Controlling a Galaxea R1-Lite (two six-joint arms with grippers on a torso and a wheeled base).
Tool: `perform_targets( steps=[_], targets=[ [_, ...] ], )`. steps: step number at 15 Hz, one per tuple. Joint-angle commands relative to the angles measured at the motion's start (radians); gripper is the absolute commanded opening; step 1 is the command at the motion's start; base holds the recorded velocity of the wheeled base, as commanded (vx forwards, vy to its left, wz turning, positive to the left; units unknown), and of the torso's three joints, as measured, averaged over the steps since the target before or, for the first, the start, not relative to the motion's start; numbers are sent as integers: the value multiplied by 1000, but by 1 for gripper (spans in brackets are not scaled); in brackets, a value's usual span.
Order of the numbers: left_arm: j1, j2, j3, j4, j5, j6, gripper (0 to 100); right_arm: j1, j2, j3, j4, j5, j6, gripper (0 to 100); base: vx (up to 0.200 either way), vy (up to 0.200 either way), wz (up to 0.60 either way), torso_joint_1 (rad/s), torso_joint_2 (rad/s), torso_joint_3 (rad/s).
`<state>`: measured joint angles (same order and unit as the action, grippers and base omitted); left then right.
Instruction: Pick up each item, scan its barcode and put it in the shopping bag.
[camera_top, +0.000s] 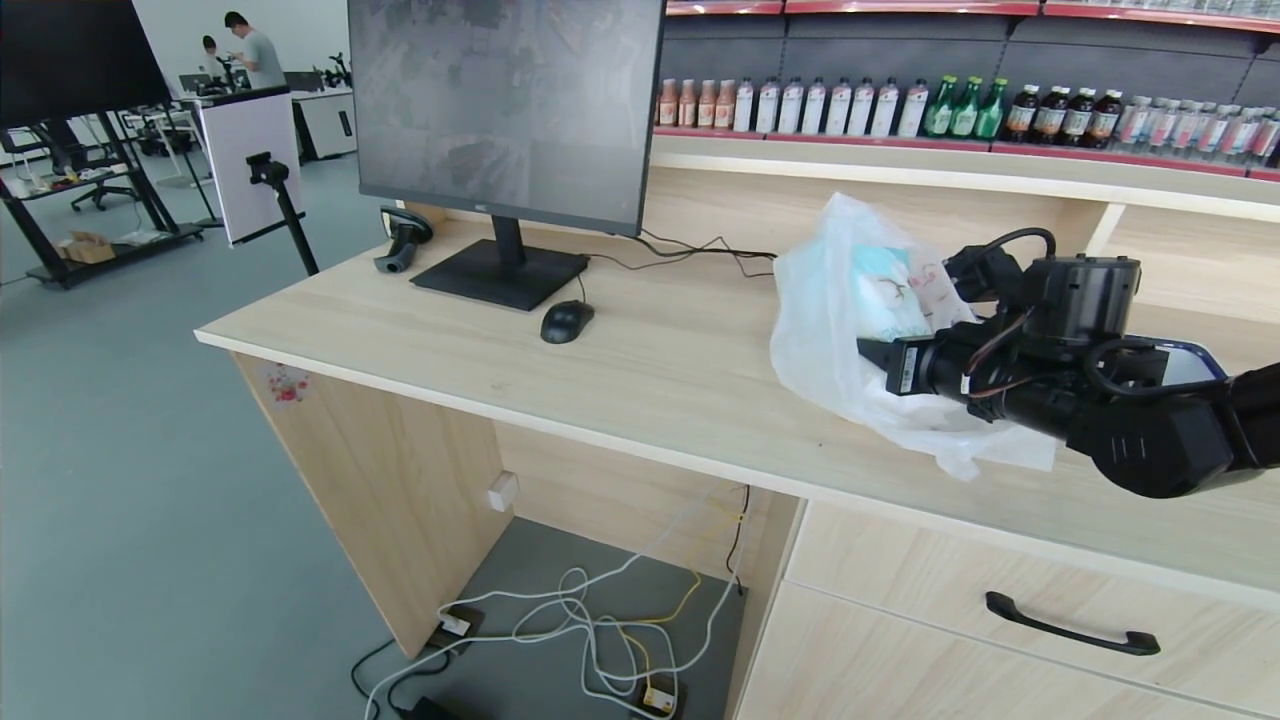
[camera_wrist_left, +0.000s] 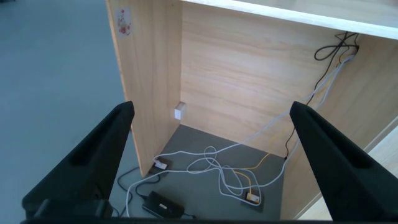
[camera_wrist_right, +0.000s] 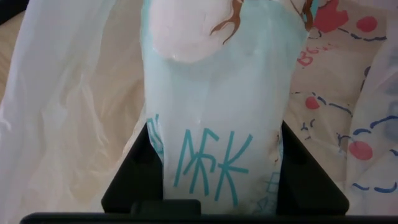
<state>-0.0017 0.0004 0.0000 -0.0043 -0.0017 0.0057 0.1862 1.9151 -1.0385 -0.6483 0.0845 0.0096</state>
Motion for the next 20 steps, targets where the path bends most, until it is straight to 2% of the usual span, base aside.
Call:
perform_targets(
  steps=[1,3,8,11,13,16,20],
  targets=[
    [0,0,0,0,0,0,100,3,15,55,-39,3,3,100,0,0,0,0,0,0],
    [0,0,0,0,0,0,100,3,25,66,-77,3,3,100,0,0,0,0,0,0],
    [0,0,0,0,0,-1,100,4,-7,-15,-88,24,30,100,0,0,0,0,0,0],
    [0,0,0,0,0,-1,100,6,-80,58,-258,34,33,100,0,0,0,0,0,0],
    [0,0,0,0,0,-1,100,12,-122,98,-314,32,32,100,0,0,0,0,0,0],
    [0,0,0,1,0,-3,100,24,-214,226,-510,32,27,100,0,0,0,0,0,0],
    [0,0,0,3,0,-1,100,45,-219,463,-923,31,-99,100,0,0,0,0,0,0]
  ],
)
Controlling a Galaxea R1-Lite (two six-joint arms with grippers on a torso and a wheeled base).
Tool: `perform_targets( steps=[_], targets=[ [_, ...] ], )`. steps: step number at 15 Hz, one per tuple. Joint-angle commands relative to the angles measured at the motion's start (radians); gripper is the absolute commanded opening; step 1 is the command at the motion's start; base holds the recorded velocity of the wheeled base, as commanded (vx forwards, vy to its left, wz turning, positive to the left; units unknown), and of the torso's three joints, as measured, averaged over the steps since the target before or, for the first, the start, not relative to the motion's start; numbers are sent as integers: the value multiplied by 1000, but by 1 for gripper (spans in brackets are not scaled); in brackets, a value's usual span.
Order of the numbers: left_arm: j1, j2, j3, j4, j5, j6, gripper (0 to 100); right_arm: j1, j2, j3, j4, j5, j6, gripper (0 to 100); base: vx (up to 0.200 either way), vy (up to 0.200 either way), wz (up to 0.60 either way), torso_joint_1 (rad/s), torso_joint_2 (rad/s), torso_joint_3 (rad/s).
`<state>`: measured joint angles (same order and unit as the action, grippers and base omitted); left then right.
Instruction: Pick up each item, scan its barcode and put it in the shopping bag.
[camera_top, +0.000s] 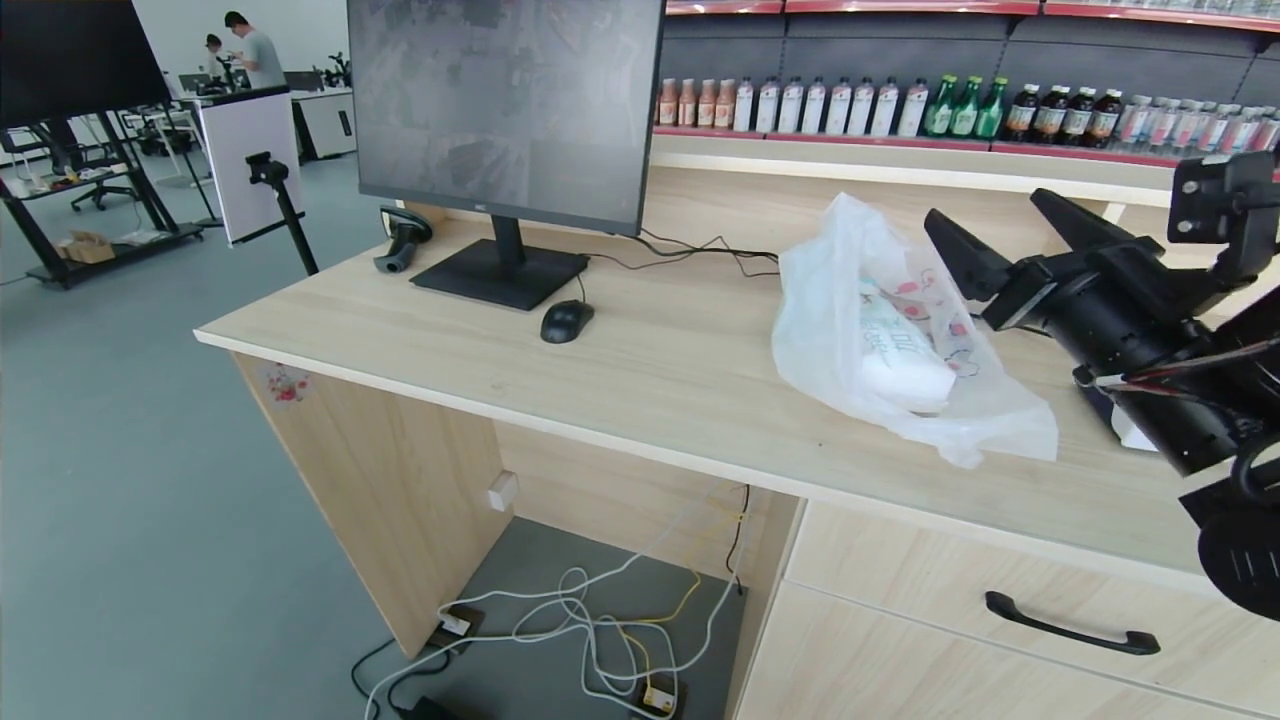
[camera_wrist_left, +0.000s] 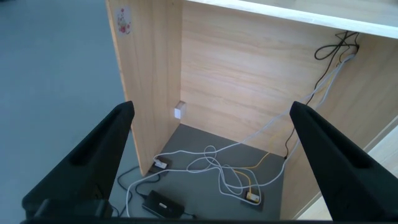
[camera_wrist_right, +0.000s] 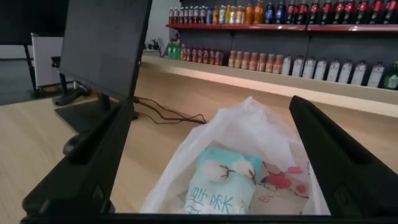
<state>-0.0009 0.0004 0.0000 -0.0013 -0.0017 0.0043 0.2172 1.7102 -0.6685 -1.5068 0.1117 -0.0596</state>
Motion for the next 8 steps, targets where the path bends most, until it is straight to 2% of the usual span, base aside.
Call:
perform_targets(
  steps=[1,4,8],
  targets=[
    [-1,0,0,0,0,0,100,25,-31,133,-64,2,-29,100,0,0,0,0,0,0],
    [-1,0,0,0,0,-1,100,27,-72,152,-64,3,-23,100,0,0,0,0,0,0],
    [-1,0,0,1,0,0,100,33,-49,92,-64,3,-6,100,0,0,-600,0,2,2]
  ],
)
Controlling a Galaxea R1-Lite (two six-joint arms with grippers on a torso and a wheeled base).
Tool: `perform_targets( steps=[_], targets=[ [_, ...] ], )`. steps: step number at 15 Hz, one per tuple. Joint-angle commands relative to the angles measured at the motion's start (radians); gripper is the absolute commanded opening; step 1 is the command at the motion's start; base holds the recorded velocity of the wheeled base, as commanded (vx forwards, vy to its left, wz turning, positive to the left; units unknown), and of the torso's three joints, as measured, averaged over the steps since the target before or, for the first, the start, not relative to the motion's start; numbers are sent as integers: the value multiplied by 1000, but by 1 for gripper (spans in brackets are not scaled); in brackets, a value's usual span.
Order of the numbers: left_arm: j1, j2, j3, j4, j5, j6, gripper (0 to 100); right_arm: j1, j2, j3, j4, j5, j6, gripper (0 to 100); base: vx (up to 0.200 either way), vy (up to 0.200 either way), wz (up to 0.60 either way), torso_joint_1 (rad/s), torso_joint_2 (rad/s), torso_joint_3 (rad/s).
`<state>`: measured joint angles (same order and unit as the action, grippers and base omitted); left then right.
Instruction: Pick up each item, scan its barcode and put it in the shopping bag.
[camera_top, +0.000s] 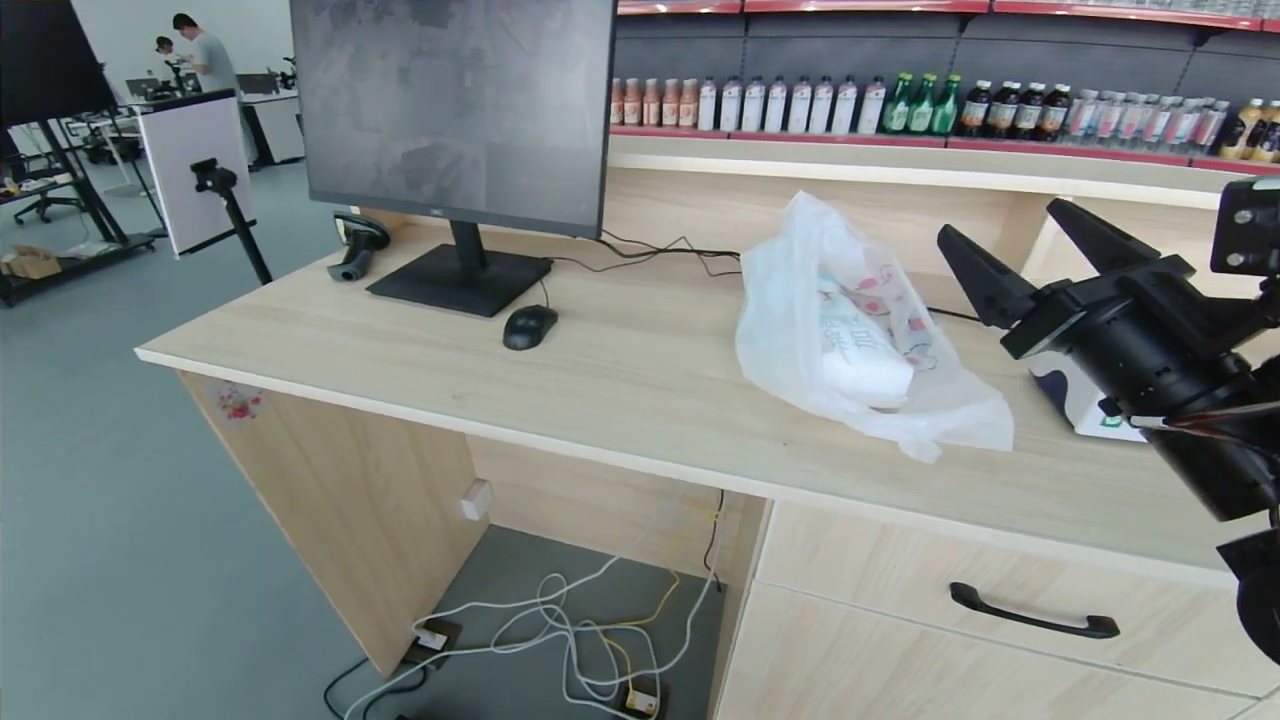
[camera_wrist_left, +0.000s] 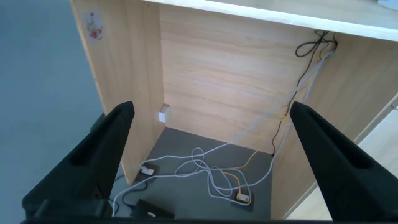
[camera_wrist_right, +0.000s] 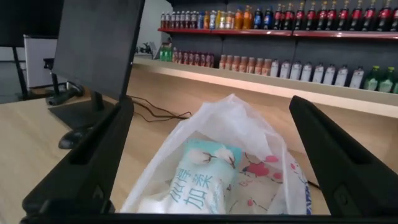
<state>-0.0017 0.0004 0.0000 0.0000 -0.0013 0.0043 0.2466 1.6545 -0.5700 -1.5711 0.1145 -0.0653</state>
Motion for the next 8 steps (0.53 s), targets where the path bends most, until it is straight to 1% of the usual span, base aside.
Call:
perform_targets(
  steps=[1,3,6,7,8],
  targets=[
    [0,0,0,0,0,0,100,3,8,-8,0,1,-1,100,0,0,-600,17,2,7],
    [0,0,0,2,0,0,100,3,10,-13,0,1,-2,100,0,0,-600,10,-2,0],
    [0,0,0,2,0,0,100,-1,1,-34,0,-9,-21,100,0,0,0,0,0,0],
    [0,0,0,2,0,-3,100,-9,-7,-21,0,-41,-25,100,0,-200,0,2,2,-2],
    [0,0,0,2,0,-1,100,-9,-19,16,0,-52,-28,100,0,-200,0,-7,2,2]
  ],
)
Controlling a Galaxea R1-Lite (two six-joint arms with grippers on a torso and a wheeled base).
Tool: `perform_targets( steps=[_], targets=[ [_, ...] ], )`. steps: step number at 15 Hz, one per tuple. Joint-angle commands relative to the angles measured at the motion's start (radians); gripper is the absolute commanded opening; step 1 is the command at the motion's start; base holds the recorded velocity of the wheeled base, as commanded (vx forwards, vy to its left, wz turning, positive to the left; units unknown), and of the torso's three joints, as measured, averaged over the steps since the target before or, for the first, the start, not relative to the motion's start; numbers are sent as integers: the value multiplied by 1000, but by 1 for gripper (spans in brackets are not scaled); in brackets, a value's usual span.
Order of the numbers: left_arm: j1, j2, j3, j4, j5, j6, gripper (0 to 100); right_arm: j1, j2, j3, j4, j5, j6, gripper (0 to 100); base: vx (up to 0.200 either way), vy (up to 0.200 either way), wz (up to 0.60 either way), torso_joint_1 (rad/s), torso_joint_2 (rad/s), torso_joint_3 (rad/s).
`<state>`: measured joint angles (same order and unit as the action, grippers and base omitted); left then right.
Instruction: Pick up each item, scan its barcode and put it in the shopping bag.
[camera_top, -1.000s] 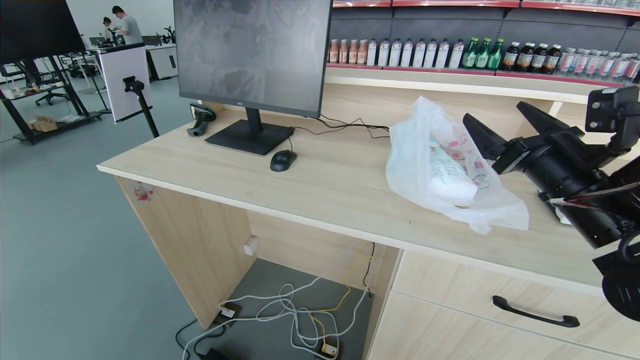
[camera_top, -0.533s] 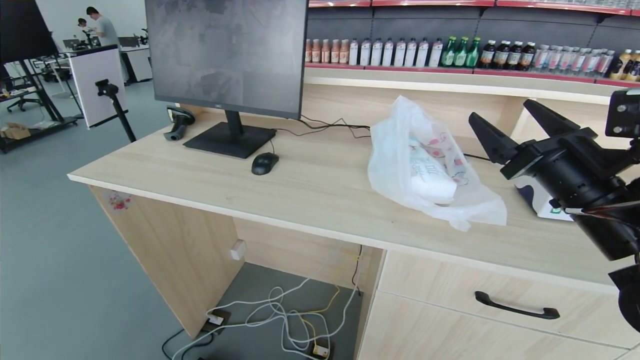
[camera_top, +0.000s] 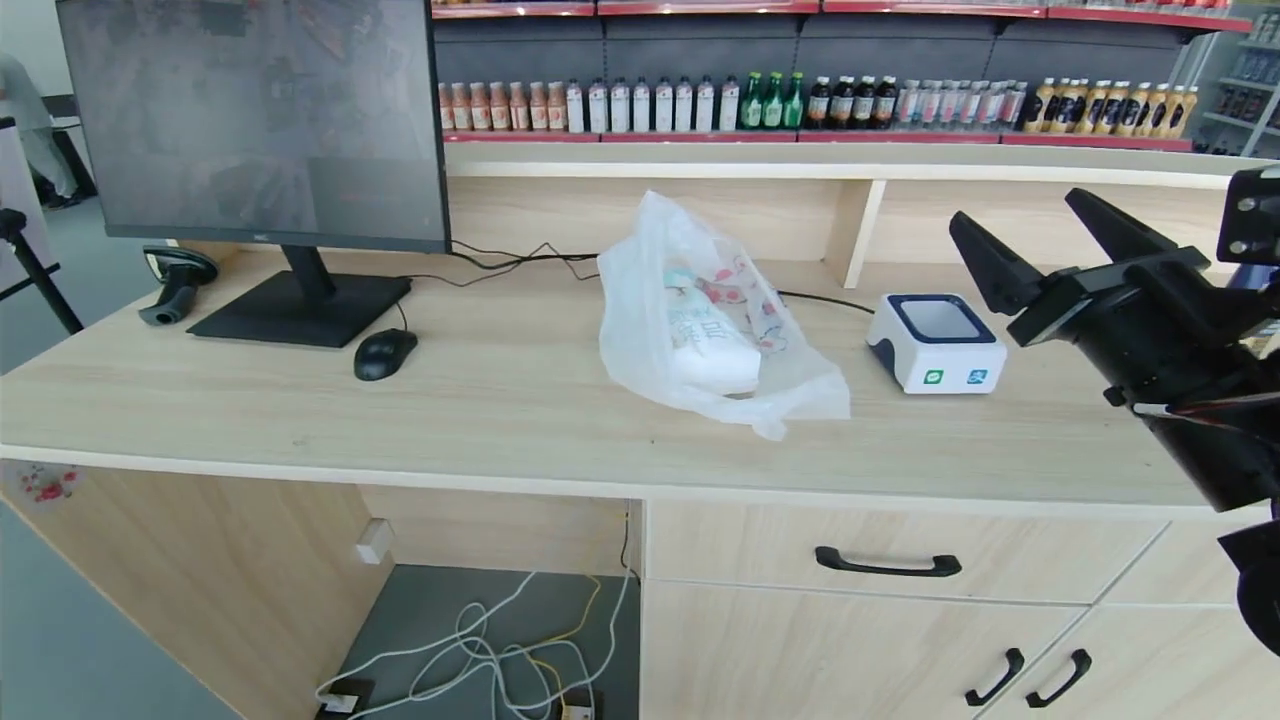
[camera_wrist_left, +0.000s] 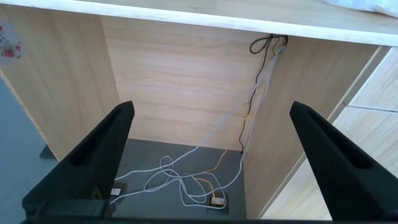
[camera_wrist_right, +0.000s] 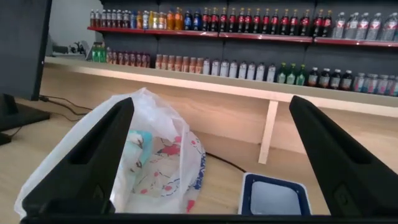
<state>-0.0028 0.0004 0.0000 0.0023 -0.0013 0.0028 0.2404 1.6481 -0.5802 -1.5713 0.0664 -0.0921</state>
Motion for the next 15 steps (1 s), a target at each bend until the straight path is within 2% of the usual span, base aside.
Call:
perform_targets(
  steps=[1,3,5,10,15],
  targets=[
    [1,0,0,-1,0,0,100,-4,-19,62,0,-5,0,100,0,-200,0,2,2,7],
    [1,0,0,-1,0,-1,100,-3,-37,141,0,-60,6,100,0,-200,0,5,0,5],
    [1,0,0,-1,0,0,100,-4,-42,145,0,-115,22,100,0,-200,0,0,7,5],
    [1,0,0,-1,0,-1,100,-23,-17,99,0,-117,38,100,0,-200,0,0,1,1],
    [1,0,0,-1,0,0,100,-38,-27,114,0,-117,45,100,0,-200,0,0,0,2]
  ],
)
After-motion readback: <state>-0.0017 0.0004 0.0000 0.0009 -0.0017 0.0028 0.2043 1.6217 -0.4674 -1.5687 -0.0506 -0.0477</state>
